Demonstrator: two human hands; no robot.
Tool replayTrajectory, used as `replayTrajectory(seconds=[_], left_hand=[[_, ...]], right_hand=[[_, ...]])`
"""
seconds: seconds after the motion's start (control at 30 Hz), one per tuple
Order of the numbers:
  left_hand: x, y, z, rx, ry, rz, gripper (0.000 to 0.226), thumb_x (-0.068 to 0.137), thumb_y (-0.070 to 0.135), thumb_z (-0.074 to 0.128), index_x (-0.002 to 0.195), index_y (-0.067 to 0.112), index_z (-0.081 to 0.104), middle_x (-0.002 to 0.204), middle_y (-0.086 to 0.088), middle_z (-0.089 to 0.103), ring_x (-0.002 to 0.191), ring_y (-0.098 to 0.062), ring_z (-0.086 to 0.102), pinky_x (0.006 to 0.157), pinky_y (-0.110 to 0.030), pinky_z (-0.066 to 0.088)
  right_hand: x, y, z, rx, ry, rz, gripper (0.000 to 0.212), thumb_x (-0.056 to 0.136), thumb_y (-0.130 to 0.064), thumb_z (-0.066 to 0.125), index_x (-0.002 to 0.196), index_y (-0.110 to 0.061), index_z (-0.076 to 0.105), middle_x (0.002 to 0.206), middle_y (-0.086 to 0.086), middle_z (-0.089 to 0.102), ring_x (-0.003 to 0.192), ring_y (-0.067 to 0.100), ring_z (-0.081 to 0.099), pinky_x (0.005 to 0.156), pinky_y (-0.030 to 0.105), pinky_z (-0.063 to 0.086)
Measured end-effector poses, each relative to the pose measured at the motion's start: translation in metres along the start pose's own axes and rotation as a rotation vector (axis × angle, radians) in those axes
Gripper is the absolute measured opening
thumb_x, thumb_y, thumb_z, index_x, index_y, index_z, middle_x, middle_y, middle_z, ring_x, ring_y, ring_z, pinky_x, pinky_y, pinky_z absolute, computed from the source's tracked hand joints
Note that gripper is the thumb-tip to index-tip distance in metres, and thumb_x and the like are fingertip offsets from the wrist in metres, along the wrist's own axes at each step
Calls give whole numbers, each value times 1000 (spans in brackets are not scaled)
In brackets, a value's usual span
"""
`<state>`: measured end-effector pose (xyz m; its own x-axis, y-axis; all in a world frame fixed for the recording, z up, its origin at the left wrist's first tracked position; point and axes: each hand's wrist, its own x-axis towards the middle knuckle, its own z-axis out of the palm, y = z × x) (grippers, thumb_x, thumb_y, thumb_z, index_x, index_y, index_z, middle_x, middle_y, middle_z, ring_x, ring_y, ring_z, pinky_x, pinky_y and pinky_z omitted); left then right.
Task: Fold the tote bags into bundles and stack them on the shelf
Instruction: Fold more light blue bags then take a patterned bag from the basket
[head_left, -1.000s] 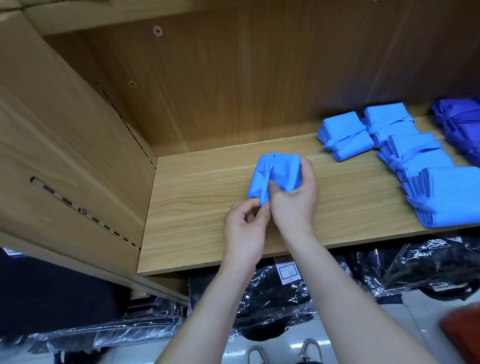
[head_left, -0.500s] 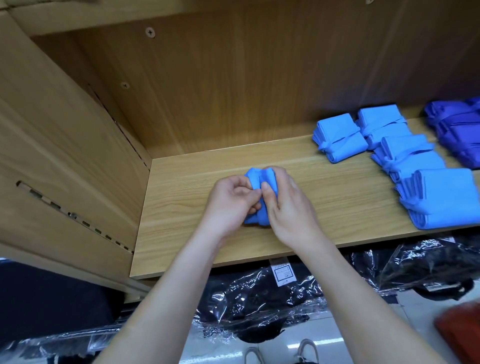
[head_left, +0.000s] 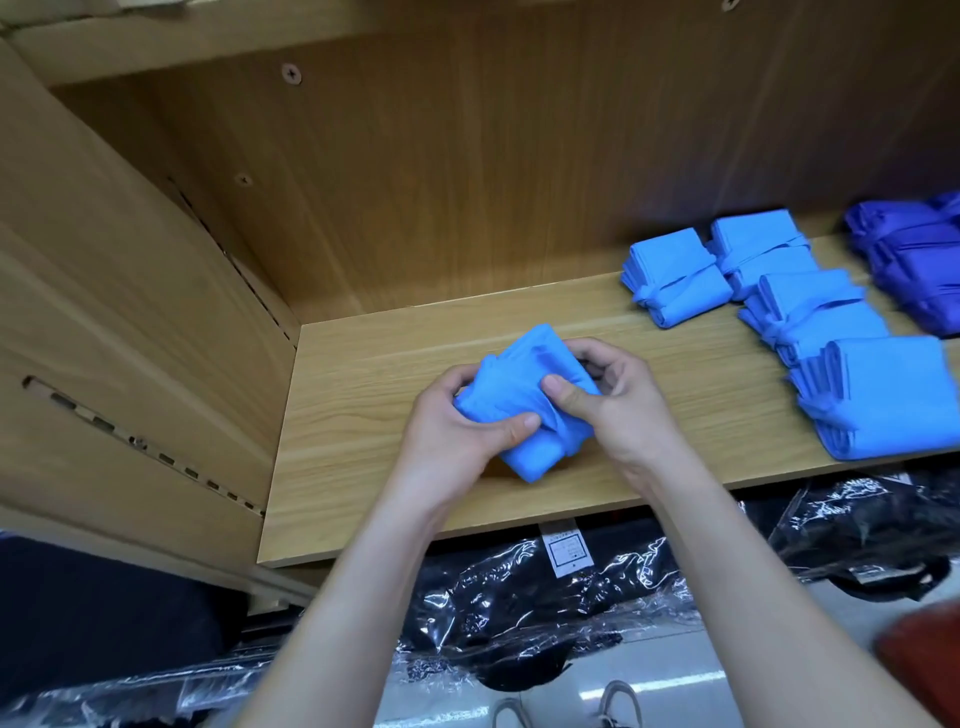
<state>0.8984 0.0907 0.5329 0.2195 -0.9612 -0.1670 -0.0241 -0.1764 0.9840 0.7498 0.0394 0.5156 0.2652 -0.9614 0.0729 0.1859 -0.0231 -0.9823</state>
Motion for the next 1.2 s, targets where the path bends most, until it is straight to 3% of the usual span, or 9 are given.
replayTrajectory(seconds=[0.13,0.23,0.4,0.57,0.7,0.8,0.93,1.03,1.2], left_hand=[[3,11,-2,141,-143,71,51,61,-14,80,99,17,66,86,-1,70,73,-9,63,69,-19,52],[-1,13,3,106,-140,90,64,67,-19,75,116,20,62,96,-6,71,80,-13,65,71,-20,54],[-4,5,-2,-195,-53,179,79,77,-16,68,134,36,49,101,3,69,90,-12,66,78,-28,55],[-6,-13,0,-141,-24,165,64,65,-1,80,114,31,54,104,13,63,91,-5,61,79,-22,51],[-3,-9,-13,427,-40,274,78,54,45,81,122,52,45,122,13,57,114,-2,54,96,-25,45],[1,3,-14,585,-203,357,76,73,62,68,140,40,39,136,13,52,123,0,47,102,-17,36],[4,-2,-7,607,-173,425,54,94,48,48,136,15,43,130,7,51,114,0,44,95,-3,27],[2,-7,-3,489,-138,363,33,95,39,47,122,20,47,104,12,55,90,1,50,82,-14,37],[-2,-9,7,393,-123,366,41,93,45,41,118,14,47,99,7,56,86,-6,51,79,-24,40]], right_hand=[[5,-10,-5,-269,-248,-6,20,66,-12,73,84,-19,67,80,-6,66,77,8,58,74,24,46],[7,-20,-5,-439,-355,-33,23,69,-18,72,91,-22,68,86,-11,67,81,5,59,78,27,46],[-6,-25,-22,-169,-179,176,85,64,-24,81,139,-33,42,119,0,64,108,2,62,92,18,48],[-23,-8,-7,-116,-21,157,25,79,-5,76,99,-20,71,91,-2,76,84,6,69,78,20,53],[-25,-15,-13,-478,22,1,34,76,-6,80,94,-33,70,86,-20,70,76,-9,61,75,7,45],[-27,-24,-11,-640,3,-59,34,73,-15,83,101,-32,72,84,-27,68,81,-10,61,76,6,43],[-31,-25,-7,-552,-11,-83,41,76,-14,81,91,-48,63,94,-29,69,88,-8,63,84,13,46],[-34,-24,-4,-523,-89,-83,33,84,-18,72,107,-42,66,104,-27,69,101,-8,62,92,17,46],[-31,-27,-4,-474,-86,-57,34,87,-16,70,119,-27,67,109,-20,70,107,-5,61,98,22,45]])
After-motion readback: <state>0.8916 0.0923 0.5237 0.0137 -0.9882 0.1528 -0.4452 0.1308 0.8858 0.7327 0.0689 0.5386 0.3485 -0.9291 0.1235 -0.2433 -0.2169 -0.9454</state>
